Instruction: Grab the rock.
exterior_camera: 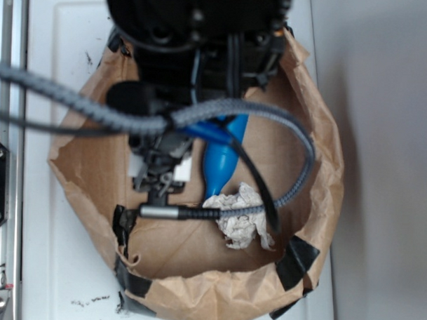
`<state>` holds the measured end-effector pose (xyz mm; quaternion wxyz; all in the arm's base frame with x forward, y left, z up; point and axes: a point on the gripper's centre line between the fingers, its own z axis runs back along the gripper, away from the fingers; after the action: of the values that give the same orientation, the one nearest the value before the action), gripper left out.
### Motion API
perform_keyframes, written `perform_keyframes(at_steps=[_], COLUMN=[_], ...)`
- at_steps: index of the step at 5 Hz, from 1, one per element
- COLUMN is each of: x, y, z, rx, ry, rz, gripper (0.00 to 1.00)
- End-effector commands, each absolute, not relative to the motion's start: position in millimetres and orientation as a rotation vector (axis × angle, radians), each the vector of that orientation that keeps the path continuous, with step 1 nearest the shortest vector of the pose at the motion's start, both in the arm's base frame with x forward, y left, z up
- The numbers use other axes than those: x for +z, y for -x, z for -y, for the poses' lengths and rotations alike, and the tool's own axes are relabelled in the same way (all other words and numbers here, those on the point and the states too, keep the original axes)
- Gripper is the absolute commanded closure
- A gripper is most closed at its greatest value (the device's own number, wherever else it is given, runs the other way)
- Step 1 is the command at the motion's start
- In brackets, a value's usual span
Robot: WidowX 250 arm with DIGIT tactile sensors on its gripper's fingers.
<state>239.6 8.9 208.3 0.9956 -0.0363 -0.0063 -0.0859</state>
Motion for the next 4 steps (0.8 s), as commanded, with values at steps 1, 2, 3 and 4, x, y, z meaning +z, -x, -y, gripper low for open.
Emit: perform_keyframes(at_steps=[1, 2, 3, 4], x=[224, 179, 137, 101], y=[-243, -260, -270, -223], z=[-13, -30, -44, -31], rx=[-0.158, -0.182, -0.198, -0.199], ry=[0.062, 0.035, 0.012, 0.017], rz=[0.074, 0.09, 0.06, 0.038], gripper=[0.0, 0.0, 0.0, 0.0])
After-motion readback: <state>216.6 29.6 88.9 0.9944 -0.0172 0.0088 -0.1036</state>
